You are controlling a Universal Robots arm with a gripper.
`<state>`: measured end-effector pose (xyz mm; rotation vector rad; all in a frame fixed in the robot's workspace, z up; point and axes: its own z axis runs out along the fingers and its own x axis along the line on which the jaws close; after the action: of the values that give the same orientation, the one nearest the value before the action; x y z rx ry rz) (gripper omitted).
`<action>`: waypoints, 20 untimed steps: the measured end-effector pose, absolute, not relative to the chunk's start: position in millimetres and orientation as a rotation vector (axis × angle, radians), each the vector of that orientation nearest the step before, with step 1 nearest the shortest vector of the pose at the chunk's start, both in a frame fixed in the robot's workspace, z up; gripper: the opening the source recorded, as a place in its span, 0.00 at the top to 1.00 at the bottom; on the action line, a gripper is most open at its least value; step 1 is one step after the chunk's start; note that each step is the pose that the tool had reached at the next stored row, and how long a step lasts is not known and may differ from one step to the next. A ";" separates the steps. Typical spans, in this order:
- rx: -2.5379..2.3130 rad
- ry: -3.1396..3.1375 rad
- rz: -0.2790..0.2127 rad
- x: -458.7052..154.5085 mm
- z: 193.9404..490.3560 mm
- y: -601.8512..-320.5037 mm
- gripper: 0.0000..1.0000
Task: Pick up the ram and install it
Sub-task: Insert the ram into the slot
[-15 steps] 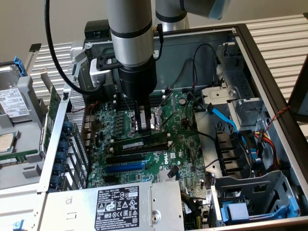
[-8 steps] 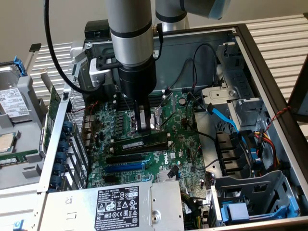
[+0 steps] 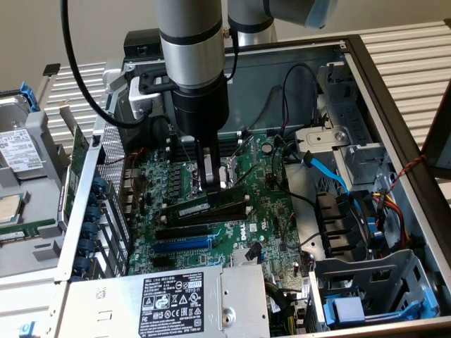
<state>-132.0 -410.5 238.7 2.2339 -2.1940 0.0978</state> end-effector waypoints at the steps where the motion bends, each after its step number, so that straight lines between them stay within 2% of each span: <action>1: 2.234 -2.194 0.098 -132.0 240.0 -410.5 0.87; 7: 2.227 -2.198 0.095 -130.9 249.0 -410.5 0.87; 9: 2.221 -2.194 0.081 -130.9 249.1 -410.5 0.87; 12: 2.220 -2.193 0.037 -130.6 249.0 -410.5 0.87; 15: 2.233 -2.205 -0.031 -128.5 249.1 -410.5 0.87; 20: 2.201 -2.175 -0.097 -121.2 251.3 -410.5 0.87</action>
<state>-121.2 -410.5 251.3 2.2007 -2.1745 -0.0971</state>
